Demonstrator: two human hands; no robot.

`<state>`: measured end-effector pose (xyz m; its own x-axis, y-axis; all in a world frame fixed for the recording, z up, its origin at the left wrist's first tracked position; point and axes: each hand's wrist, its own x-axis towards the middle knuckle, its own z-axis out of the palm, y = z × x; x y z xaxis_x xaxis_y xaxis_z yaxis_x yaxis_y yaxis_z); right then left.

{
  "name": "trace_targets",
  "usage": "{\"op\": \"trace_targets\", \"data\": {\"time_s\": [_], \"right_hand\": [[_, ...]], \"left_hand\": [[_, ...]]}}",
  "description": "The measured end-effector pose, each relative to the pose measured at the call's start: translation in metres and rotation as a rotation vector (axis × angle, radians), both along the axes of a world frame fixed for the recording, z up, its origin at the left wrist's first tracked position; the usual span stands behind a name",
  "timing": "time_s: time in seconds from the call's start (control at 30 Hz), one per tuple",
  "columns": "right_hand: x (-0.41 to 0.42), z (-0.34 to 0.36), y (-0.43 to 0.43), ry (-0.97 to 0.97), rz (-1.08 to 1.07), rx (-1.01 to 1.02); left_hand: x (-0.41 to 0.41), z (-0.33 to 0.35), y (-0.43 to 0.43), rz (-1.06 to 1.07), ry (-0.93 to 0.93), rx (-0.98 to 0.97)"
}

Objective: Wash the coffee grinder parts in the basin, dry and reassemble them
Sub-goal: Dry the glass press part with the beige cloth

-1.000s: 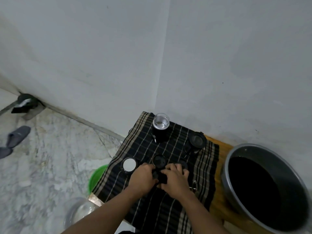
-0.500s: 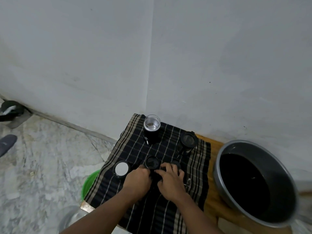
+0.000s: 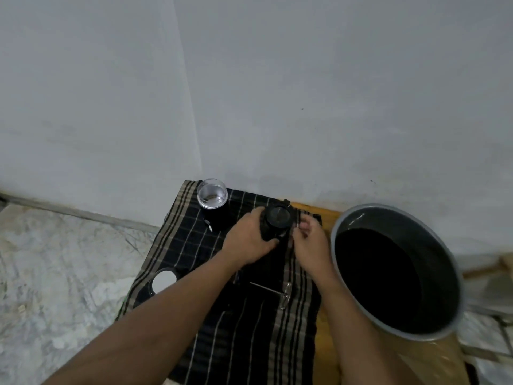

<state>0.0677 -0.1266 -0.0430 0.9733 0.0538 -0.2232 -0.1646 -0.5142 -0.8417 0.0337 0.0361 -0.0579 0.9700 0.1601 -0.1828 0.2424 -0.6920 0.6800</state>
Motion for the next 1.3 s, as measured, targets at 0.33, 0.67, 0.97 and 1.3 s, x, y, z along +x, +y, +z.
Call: {"op": "trace_targets", "data": {"time_s": [0.33, 0.67, 0.97, 1.3], "right_hand": [[0.064, -0.008, -0.006, -0.057, 0.198, -0.113], [0.114, 0.012, -0.015, 0.277, 0.563, -0.121], [0.085, 0.010, -0.006, 0.112, 0.424, -0.164], [-0.029, 0.008, -0.035, -0.222, 0.257, 0.110]], "left_hand": [[0.040, -0.012, 0.002, -0.008, -0.151, 0.033], [0.076, 0.010, 0.005, -0.246, -0.006, 0.224], [0.066, 0.006, -0.003, -0.193, -0.074, 0.213], [-0.032, 0.038, -0.018, 0.051, -0.354, -0.258]]}}
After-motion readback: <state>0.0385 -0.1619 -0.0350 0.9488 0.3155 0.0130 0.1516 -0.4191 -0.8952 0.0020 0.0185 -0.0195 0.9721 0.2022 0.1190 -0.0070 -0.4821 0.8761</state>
